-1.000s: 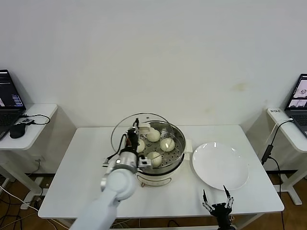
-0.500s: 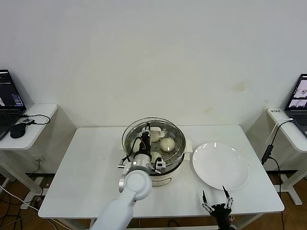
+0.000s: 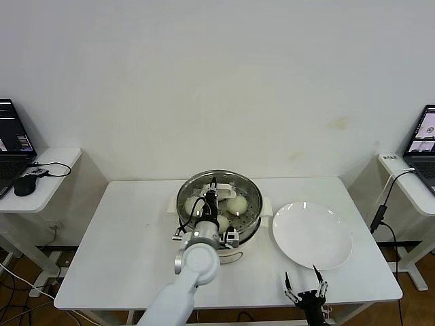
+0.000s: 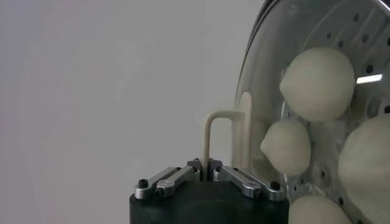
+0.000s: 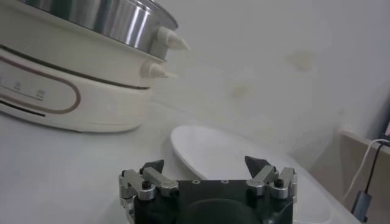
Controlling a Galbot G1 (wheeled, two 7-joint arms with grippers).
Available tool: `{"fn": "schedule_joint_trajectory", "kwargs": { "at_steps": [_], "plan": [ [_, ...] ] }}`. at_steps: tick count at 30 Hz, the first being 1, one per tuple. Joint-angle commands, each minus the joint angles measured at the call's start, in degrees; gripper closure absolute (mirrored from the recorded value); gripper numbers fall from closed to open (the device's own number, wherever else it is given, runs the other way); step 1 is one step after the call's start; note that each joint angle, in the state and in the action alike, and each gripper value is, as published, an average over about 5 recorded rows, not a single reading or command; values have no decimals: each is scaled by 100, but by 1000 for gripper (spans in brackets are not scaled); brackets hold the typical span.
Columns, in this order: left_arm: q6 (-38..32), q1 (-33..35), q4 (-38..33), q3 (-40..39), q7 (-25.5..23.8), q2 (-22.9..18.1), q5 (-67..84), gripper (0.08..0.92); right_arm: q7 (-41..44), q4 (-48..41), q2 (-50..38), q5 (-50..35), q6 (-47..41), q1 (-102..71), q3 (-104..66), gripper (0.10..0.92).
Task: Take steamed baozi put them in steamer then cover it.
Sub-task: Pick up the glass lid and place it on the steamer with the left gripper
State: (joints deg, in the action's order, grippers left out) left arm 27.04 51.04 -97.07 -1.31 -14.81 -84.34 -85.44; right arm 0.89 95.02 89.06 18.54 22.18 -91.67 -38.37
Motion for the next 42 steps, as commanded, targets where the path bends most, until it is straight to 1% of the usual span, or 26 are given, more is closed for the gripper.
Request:
{"fn": "schedule_joint_trajectory", "kwargs": {
  "at_steps": [1, 19, 33, 37, 40, 42],
  "plan": [
    [-13, -9, 106, -1, 16, -106, -47, 852, -2, -1, 10, 32, 9, -15, 10, 203],
    [-34, 42, -64, -33, -44, -98, 28, 852, 5, -27, 31, 132, 33, -30, 33, 203],
    [-137, 76, 50, 32, 66, -152, 2, 852, 13, -30, 38, 162, 43, -39, 49, 202],
    [-176, 103, -14, 42, 134, -161, 7, 852, 14, -29, 41, 171, 41, -45, 54, 203],
    [-168, 188, -188, 38, 151, -133, 15, 811, 13, -31, 42, 184, 40, -49, 57, 203],
    [-170, 289, -361, 34, 179, -106, 21, 753, 13, -30, 42, 193, 41, -52, 61, 202]
  ]
}}
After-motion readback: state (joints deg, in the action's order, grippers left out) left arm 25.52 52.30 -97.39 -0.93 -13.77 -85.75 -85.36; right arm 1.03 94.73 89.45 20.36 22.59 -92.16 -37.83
